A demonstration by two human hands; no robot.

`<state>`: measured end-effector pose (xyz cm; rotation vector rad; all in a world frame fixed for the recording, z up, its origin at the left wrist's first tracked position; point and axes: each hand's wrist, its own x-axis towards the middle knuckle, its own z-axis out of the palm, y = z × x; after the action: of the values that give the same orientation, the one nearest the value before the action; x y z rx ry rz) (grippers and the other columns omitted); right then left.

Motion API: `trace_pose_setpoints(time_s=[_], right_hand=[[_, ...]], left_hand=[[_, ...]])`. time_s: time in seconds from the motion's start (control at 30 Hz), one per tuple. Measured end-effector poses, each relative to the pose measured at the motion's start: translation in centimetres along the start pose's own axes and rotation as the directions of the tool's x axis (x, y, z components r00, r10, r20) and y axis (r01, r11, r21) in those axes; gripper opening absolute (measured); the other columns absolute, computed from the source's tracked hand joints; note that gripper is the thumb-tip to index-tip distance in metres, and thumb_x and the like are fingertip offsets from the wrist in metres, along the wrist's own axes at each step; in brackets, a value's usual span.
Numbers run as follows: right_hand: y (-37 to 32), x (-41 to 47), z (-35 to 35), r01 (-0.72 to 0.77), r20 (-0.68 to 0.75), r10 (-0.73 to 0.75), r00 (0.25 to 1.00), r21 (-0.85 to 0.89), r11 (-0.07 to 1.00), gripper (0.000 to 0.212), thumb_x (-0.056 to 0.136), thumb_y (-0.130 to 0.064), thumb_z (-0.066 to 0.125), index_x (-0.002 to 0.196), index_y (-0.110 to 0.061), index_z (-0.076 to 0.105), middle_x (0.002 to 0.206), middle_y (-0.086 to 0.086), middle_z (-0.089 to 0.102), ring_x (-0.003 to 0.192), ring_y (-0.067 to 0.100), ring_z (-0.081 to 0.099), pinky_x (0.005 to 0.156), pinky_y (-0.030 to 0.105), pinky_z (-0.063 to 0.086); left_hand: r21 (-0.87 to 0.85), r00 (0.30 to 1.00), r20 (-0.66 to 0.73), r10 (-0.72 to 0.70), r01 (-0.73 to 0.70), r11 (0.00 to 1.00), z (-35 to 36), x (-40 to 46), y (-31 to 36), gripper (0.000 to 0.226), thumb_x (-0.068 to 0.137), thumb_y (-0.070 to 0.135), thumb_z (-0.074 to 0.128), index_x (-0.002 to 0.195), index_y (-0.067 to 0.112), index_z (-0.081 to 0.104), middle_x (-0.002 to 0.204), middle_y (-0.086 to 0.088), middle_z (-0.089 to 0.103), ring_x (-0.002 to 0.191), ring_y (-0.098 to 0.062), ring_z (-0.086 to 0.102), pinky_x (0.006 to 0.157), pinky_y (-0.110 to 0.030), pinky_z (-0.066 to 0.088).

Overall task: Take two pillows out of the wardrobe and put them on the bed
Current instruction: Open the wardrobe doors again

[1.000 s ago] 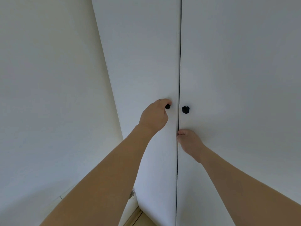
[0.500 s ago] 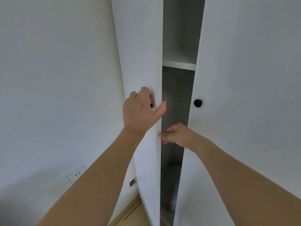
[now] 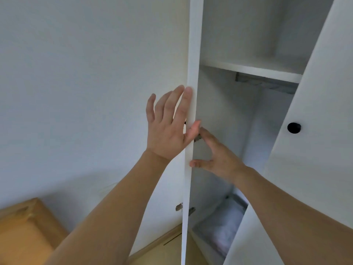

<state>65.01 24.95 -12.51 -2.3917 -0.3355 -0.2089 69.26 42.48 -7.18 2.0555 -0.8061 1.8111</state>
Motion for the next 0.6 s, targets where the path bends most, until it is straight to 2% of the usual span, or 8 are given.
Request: trace_pose_setpoints(time_s=[0.07,0.17,0.23,0.3,0.37,0.47,0.6], right_hand=[[-0.6,1.1,0.9,0.057,0.025,-0.055,0.998,-0.113,0.992,0.108,0.065,-0.079,0.062,0.143,-0.057,-0.009,0.158,-0.025,-0.008,0.149,0.012,0.008,0.116,0.048,0.026],[-1.4,2.2,2.5,0.105,0.003,-0.106,0.994,-0.149,0.983,0.107,0.069,-0.077,0.058,0.145,-0.051,-0.013,0.152,-0.032,-0.022,0.147,0.003,0.004,0.115,0.042,0.028],[-1.9,2.9,3.7,0.127,0.005,-0.128,0.992,-0.142,0.982,0.106,0.073,-0.074,0.057,0.145,-0.048,-0.016,0.149,-0.033,-0.025,0.139,-0.009,-0.010,0.114,0.033,0.020],[-2.3,3.7,4.8,0.151,0.006,-0.151,0.988,-0.133,0.980,0.104,0.075,-0.073,0.053,0.145,-0.045,-0.019,0.149,-0.031,-0.025,0.137,-0.012,-0.014,0.117,0.029,0.015],[-2.4,4.7,5.8,0.174,-0.004,-0.177,0.984,-0.136,0.975,0.098,0.078,-0.074,0.047,0.144,-0.045,-0.020,0.153,-0.028,-0.022,0.142,-0.008,-0.010,0.120,0.033,0.015],[-2.8,6.5,6.8,0.193,-0.049,-0.204,0.978,-0.171,0.966,0.091,0.083,-0.072,0.039,0.147,-0.042,-0.018,0.157,-0.020,-0.020,0.147,0.003,-0.007,0.121,0.041,0.015],[-3.9,8.6,7.7,0.194,-0.063,-0.215,0.975,-0.240,0.951,0.094,0.088,-0.065,0.044,0.150,-0.031,-0.018,0.158,-0.012,-0.024,0.148,0.010,-0.007,0.122,0.039,0.009]], left_hand=[[0.047,1.000,0.000,0.001,-0.001,0.999,-0.5,-0.6,-1.2,0.066,0.089,0.044,0.062,0.141,0.010,0.042,0.136,-0.010,0.052,0.115,-0.031,0.056,0.104,-0.056,0.035],[0.105,1.000,-0.018,-0.023,0.025,0.994,-1.1,-1.3,-2.8,0.061,0.089,0.042,0.062,0.139,0.009,0.047,0.128,-0.005,0.047,0.103,-0.030,0.055,0.098,-0.051,0.040],[0.157,0.998,-0.032,-0.050,0.055,0.986,-1.3,-1.8,-3.7,0.059,0.090,0.041,0.060,0.138,0.009,0.049,0.122,-0.004,0.045,0.095,-0.027,0.052,0.088,-0.044,0.041],[0.203,0.996,-0.032,-0.083,0.088,0.975,-1.4,-2.2,-4.6,0.056,0.092,0.040,0.057,0.138,0.010,0.047,0.118,-0.003,0.044,0.090,-0.026,0.052,0.082,-0.041,0.040],[0.217,0.994,-0.019,-0.106,0.108,0.970,-1.7,-2.6,-5.5,0.052,0.095,0.037,0.055,0.138,0.009,0.049,0.118,-0.004,0.045,0.087,-0.027,0.055,0.081,-0.040,0.040],[0.169,0.991,0.022,-0.134,0.129,0.977,-2.1,-3.0,-6.9,0.047,0.099,0.030,0.050,0.138,0.004,0.049,0.115,-0.012,0.057,0.087,-0.030,0.059,0.082,-0.040,0.042],[0.006,0.974,0.098,-0.202,0.202,0.979,-2.2,-3.4,-8.5,0.046,0.102,0.021,0.042,0.142,0.001,0.031,0.111,-0.022,0.059,0.090,-0.030,0.058,0.077,-0.041,0.047]])
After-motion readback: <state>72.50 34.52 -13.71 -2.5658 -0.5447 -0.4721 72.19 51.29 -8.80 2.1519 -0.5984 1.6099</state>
